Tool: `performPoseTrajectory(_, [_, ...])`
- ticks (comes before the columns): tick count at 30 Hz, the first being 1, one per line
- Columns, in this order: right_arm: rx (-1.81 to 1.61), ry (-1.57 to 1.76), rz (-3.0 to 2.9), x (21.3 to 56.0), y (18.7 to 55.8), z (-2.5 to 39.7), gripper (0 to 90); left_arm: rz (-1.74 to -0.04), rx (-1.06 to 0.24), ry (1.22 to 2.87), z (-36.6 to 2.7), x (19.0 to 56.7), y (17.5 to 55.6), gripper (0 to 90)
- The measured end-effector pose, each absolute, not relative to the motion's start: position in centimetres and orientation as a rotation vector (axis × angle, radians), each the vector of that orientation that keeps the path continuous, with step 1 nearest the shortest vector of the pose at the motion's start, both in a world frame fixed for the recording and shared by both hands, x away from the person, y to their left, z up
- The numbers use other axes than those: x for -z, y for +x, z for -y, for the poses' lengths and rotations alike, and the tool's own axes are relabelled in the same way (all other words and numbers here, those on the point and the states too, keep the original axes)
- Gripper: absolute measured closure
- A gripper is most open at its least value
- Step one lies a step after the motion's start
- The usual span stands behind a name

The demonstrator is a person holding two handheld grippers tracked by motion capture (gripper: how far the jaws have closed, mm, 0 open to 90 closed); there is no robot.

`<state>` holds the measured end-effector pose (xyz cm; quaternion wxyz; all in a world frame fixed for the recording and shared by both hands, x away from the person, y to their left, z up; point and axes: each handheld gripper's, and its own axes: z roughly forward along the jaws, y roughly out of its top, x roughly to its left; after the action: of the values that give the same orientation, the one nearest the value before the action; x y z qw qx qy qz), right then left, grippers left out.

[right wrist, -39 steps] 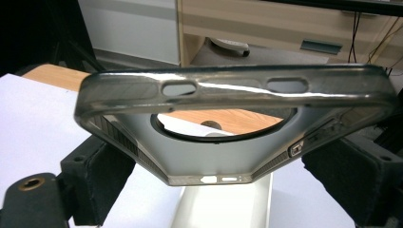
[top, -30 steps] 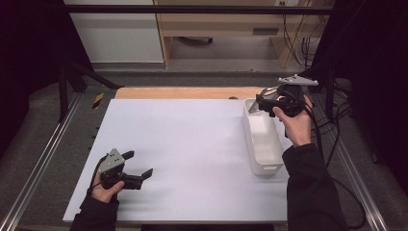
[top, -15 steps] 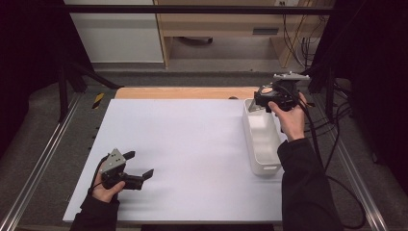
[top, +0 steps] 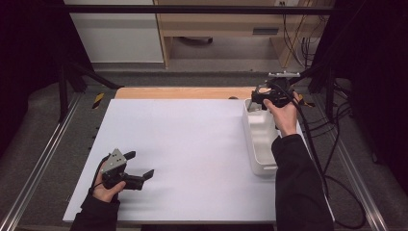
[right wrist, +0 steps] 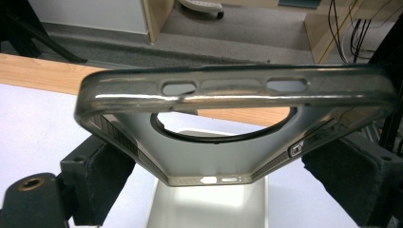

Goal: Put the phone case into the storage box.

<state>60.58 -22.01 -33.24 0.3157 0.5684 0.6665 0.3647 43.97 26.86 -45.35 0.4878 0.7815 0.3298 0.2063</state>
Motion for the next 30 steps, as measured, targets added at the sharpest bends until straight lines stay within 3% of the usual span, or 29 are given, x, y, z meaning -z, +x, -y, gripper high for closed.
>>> performPoseTrajectory(30, [-0.861, 1.652, -1.769, 36.6, 64.3, 21.9, 11.5, -0.795, -0.495, 1.918, -26.7, 45.6, 44.1, 0.0])
